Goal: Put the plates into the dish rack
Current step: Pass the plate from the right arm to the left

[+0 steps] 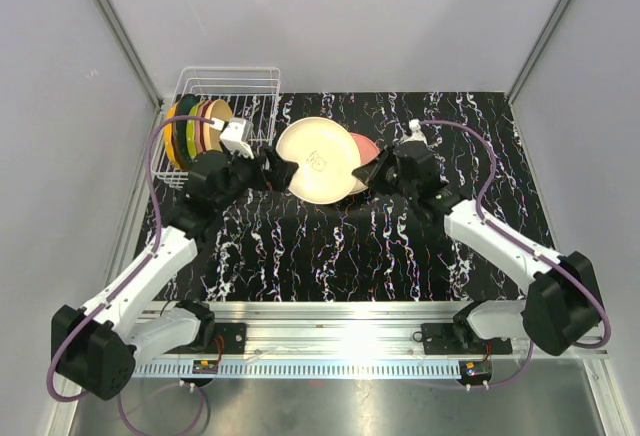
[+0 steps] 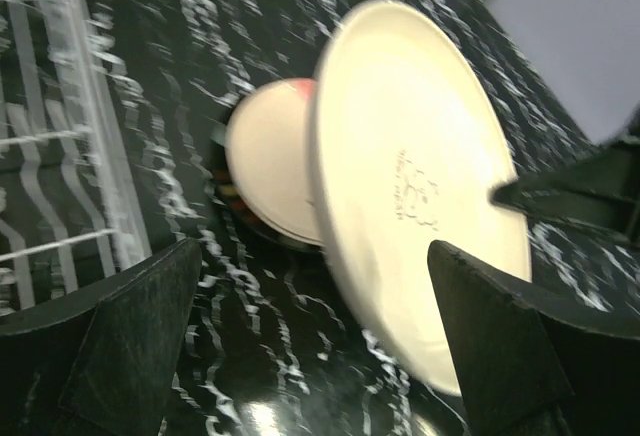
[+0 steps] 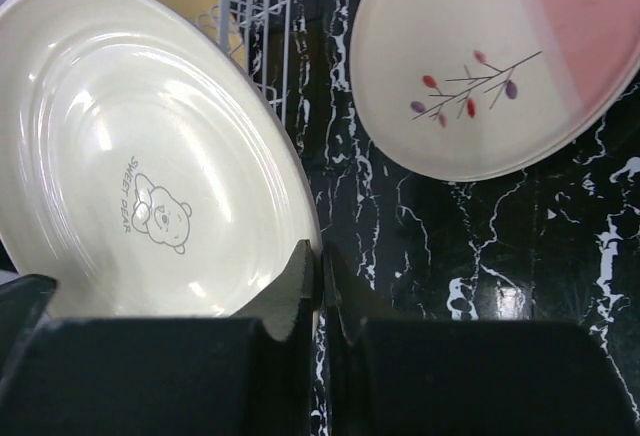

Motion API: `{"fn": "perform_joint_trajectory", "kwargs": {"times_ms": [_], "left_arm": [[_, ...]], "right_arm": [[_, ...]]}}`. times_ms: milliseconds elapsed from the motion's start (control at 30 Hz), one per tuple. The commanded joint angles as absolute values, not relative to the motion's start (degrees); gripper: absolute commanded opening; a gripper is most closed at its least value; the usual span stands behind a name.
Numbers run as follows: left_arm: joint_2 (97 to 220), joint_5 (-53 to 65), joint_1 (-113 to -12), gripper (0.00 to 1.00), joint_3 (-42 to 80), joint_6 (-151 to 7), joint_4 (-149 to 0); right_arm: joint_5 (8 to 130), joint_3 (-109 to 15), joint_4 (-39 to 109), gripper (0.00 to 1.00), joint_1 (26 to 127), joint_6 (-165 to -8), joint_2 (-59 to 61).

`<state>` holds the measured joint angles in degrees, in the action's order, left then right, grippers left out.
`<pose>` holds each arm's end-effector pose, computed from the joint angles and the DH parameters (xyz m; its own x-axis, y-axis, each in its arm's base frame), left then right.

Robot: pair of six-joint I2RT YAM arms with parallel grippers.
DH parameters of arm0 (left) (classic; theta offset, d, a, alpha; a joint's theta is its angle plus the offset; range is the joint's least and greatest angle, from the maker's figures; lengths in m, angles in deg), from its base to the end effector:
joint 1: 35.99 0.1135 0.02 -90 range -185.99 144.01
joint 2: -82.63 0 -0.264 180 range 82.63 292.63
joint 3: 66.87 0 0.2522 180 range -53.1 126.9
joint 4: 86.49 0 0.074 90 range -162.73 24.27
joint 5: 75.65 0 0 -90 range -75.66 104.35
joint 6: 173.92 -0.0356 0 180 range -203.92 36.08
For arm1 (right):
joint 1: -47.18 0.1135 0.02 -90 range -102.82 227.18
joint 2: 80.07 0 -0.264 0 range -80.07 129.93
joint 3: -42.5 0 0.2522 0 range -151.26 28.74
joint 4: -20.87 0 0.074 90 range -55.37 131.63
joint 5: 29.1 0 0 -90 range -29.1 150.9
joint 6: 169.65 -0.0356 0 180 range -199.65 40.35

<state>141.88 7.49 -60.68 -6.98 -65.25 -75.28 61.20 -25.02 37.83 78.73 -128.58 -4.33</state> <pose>0.2205 -0.1061 0.3231 -0.3248 -0.2005 -0.9243 0.4406 0.8327 -0.3354 0.2588 0.1591 0.2867 -0.6357 0.4943 -0.5929 -0.0731 0.7261 0.6837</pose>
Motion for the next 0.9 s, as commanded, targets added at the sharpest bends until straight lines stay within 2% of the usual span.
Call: {"fn": "perform_joint_trajectory", "kwargs": {"times_ms": [0,200,333,367,433,567,600,667,700,767,867], "left_arm": [[143.62,-4.98,-60.69,0.99,-3.98,-61.25,-77.4],[146.35,-7.89,-60.69,0.99,-2.56,-60.99,-77.38],[145.56,-10.0,-60.69,0.9,-3.71,-61.86,-79.41],[144.95,-10.17,-60.69,0.84,-4.06,-62.39,-79.76],[144.25,-10.44,-60.69,0.77,-5.2,-62.48,-81.43],[143.72,-11.06,-60.69,0.57,-5.55,-62.74,-82.4],[143.63,-10.97,-60.69,0.43,-5.73,-62.92,-82.57],[143.45,-10.35,-60.69,0.25,-5.73,-63.36,-82.31],[143.54,-10.09,-60.69,0.1,-5.56,-63.44,-81.88],[143.54,-9.48,-60.69,0.0,-5.29,-63.62,-81.44],[143.72,-8.07,-60.6,0.0,-4.59,-63.97,-80.38]], "right_arm": [[57.39,-23.83,31.03,0.0,81.1,-127.03,-8.87],[57.91,-18.99,26.99,0.0,82.43,-126.85,-13.01],[58.61,-16.88,25.93,0.0,83.3,-127.55,-12.92],[58.53,-16.09,25.5,0.0,83.48,-128.42,-12.66],[58.79,-15.82,23.92,0.01,83.83,-128.69,-11.78],[58.97,-17.49,23.91,0.04,84.89,-128.78,-9.85],[58.79,-17.75,23.74,0.07,85.06,-128.87,-9.59],[58.35,-17.93,23.56,0.09,85.24,-128.96,-9.5],[57.92,-18.02,23.47,0.09,85.24,-129.13,-9.58],[57.65,-18.2,23.47,0.1,85.24,-129.14,-9.76],[57.65,-18.72,23.64,0.45,85.24,-129.05,-9.93]]}}
